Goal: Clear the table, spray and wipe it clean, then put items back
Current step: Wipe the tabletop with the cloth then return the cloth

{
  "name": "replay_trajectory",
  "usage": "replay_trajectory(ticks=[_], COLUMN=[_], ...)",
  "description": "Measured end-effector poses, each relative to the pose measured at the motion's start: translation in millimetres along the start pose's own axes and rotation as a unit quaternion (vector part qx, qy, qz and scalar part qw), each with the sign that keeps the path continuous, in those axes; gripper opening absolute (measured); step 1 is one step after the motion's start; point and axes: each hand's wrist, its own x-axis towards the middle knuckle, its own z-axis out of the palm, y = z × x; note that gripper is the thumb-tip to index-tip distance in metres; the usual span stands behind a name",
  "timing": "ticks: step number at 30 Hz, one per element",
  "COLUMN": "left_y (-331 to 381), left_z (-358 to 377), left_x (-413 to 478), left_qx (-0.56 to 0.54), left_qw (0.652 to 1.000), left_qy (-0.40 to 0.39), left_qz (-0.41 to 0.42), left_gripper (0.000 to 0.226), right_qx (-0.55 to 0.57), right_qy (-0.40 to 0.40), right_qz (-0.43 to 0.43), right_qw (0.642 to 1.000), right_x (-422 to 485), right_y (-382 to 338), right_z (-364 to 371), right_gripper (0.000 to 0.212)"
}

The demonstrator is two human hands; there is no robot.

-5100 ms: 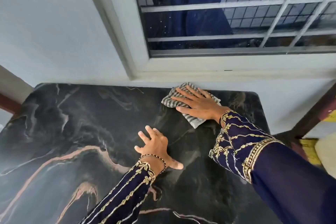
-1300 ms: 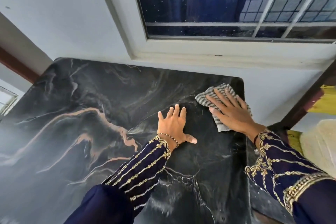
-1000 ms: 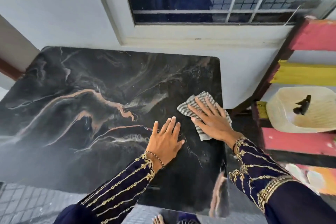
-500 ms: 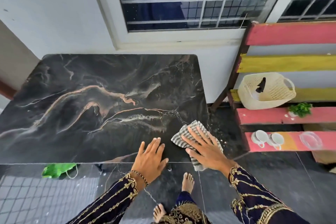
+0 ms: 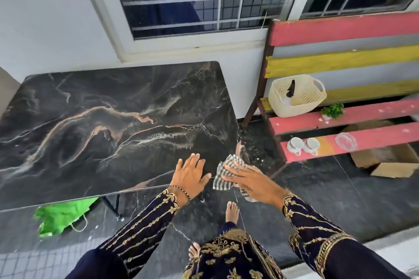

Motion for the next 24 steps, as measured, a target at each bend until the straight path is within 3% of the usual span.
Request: replay_trajectory(ticks=[9,17,24], left_y=[31,81,149], left_z=[-20,-43,-52], left_x=[43,105,205], left_qx=[0.0,-0.008,0.01], left_qw=[0.999,0.996,0.996], left_qy=[0.001,0.011,-0.019], left_qz=[0.041,0.084,0.091], left_gripper=[0.059,0.056,0.058], right_qx=[0.096,0.214,0.272], right_qy=[0.001,0.132,0.23], right_qz=[0.065,0.158,0.202], right_qw=[0.993,0.955,0.912], right_x=[-32,-36,-28], right_y=[36,99,213], right_z=[-22,-67,-99], right_gripper=[0.067,0.073,0.049])
